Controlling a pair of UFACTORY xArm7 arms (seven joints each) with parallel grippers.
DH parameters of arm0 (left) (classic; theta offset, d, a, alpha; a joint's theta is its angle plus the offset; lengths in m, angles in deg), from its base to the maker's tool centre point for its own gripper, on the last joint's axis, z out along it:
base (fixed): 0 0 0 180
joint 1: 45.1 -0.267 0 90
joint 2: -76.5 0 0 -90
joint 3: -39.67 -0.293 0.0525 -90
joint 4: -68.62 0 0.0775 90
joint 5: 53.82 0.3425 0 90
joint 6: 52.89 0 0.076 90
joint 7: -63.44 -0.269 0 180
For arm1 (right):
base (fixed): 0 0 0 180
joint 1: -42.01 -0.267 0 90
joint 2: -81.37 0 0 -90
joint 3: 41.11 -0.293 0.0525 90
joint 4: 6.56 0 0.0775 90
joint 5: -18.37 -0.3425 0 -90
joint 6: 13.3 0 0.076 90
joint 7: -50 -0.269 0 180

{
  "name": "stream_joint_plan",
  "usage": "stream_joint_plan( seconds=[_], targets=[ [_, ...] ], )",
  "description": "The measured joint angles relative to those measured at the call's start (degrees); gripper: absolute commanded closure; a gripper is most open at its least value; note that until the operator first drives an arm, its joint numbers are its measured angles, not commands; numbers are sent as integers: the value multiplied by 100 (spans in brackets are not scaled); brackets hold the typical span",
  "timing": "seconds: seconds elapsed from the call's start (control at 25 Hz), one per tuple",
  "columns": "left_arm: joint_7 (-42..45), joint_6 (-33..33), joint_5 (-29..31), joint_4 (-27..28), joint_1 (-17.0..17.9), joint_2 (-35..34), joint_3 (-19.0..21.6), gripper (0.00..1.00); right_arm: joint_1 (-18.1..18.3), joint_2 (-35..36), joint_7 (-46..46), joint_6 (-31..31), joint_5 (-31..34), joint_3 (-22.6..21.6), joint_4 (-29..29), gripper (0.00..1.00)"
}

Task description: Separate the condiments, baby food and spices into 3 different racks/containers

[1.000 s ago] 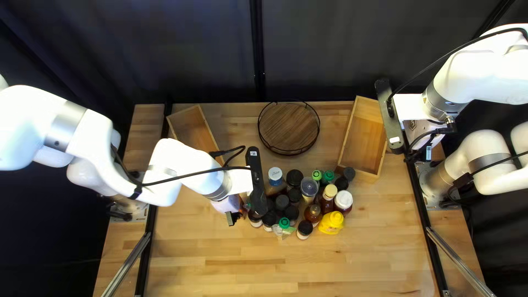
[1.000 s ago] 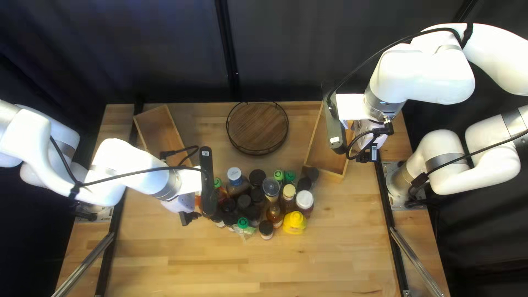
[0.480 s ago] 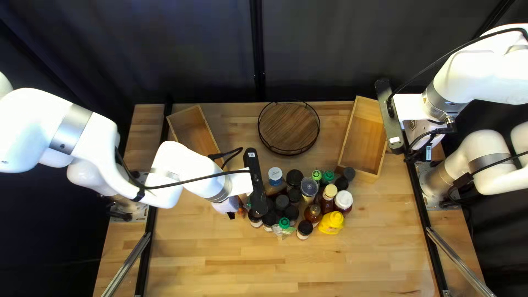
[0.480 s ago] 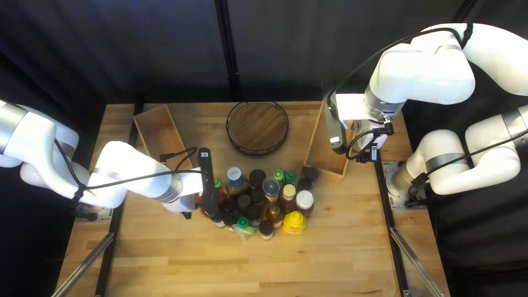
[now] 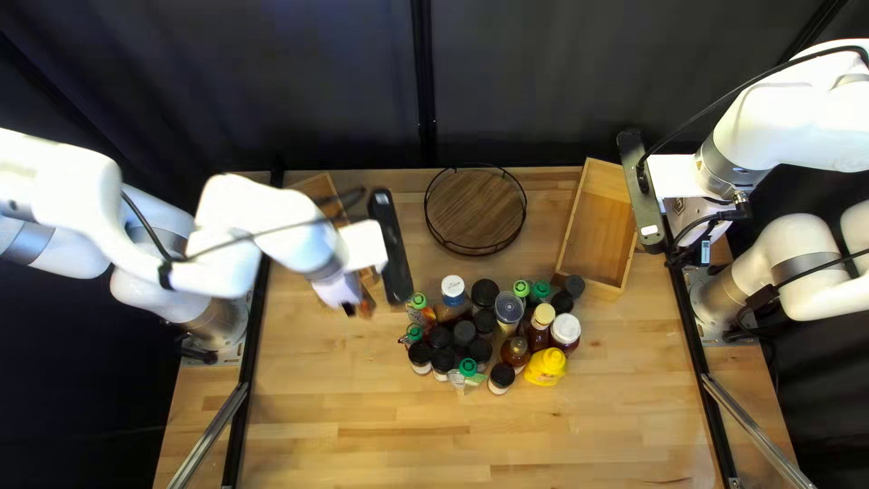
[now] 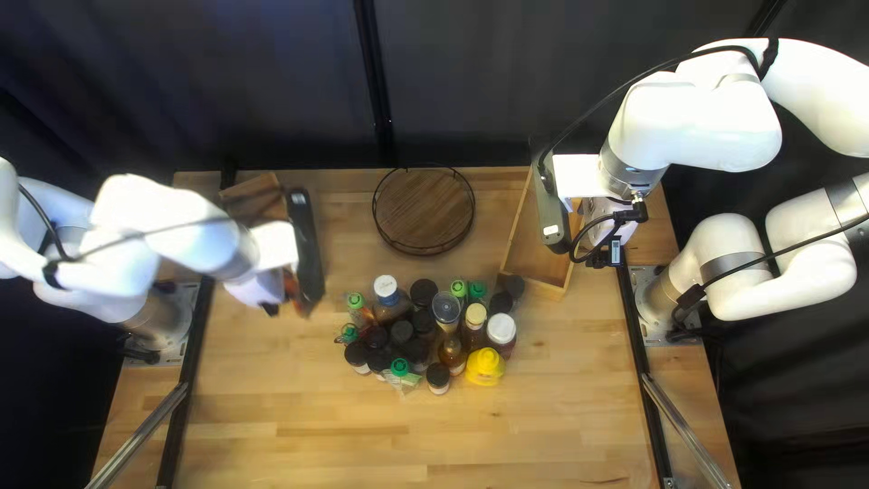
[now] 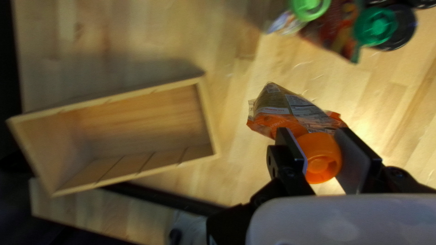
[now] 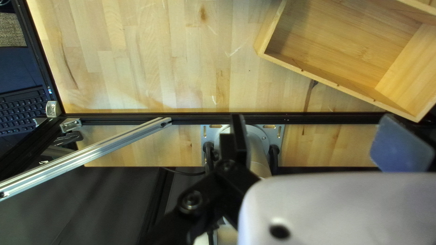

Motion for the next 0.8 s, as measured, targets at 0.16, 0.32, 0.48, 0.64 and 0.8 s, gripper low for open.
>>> stream_joint_plan(
  seconds=[0.16, 0.32, 0.48, 0.64, 0.8],
  targets=[
    [-346, -75, 263, -164, -263, -68, -388, 100, 0, 0, 0, 0, 0, 0, 0, 0],
    [-626, -210, 550, -358, -516, -127, -708, 100, 0, 0, 0, 0, 0, 0, 0, 0],
    [-858, -273, 801, -475, -723, -201, -947, 100, 0, 0, 0, 0, 0, 0, 0, 0],
    [-1162, -510, 1063, -501, -929, -44, -1284, 99, 0, 0, 0, 0, 0, 0, 0, 0],
    [-1429, -840, 1295, -519, -1124, 192, -1640, 99, 0, 0, 0, 0, 0, 0, 0, 0]
  ],
)
